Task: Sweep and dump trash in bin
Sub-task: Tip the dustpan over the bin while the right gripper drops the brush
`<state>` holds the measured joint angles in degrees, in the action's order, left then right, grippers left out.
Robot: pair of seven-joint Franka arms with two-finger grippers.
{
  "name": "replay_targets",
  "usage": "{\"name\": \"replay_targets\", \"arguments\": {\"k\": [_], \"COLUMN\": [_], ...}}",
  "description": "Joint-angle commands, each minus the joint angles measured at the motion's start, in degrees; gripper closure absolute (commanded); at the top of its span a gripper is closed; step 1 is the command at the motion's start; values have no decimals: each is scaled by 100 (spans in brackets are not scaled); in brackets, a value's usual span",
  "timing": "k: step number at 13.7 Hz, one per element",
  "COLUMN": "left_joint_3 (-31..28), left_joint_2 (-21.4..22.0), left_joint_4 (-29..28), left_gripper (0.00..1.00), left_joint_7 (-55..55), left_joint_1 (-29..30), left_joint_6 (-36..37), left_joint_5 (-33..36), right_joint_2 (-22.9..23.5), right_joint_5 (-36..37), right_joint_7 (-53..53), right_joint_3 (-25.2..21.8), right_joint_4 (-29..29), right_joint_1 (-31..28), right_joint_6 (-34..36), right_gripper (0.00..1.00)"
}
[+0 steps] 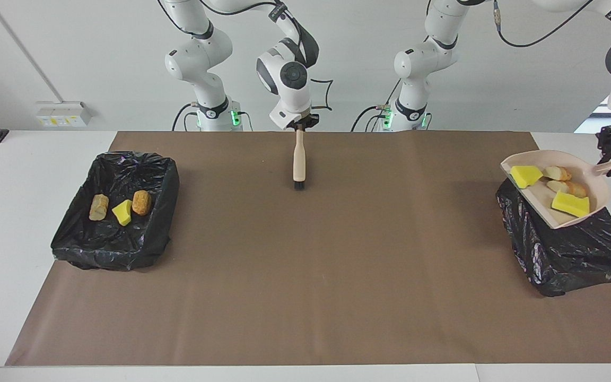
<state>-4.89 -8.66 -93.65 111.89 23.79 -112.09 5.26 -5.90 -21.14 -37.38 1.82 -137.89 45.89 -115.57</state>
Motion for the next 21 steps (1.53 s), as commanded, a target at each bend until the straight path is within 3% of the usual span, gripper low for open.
{"name": "replay_targets", "arguments": {"k": [1,6,8,10,12,14,17,21], "left_joint_3": [84,76,76,67,58,58,49,58], "left_joint_2": [-514,-673,-611,-515,-470,-444,-260,48], "left_joint_4": [567,279,32,-170,-206,-206,-154,-14], "left_gripper": [100,100,100,100,100,100,100,100], "left_joint_7": [132,18,-17,-218,-744,-949,-958,-949], "left_joint_1": [179,144,161,161,65,12,-5,-470], "left_joint_6": [-486,-1376,-1525,-1684,-1615,-1596,-1369,-561], "left_joint_5": [815,2521,3259,3691,4322,4711,4983,5345], "right_joint_2": [-43,18,53,106,141,211,186,10], "right_joint_5": [-127,-119,-127,-127,-127,-127,-101,74], "right_joint_7": [249,442,434,425,425,460,451,678], "right_joint_3": [-15,-24,-24,-24,-24,-24,-42,-94], "right_joint_4": [-45,-89,-80,-27,17,165,517,1114], "right_joint_1": [-19,-80,-107,-168,-186,-186,-404,-913], "right_joint_6": [-106,-141,-141,-132,-141,-132,42,1121], "right_gripper": [100,96,74,65,44,0,0,0]}}
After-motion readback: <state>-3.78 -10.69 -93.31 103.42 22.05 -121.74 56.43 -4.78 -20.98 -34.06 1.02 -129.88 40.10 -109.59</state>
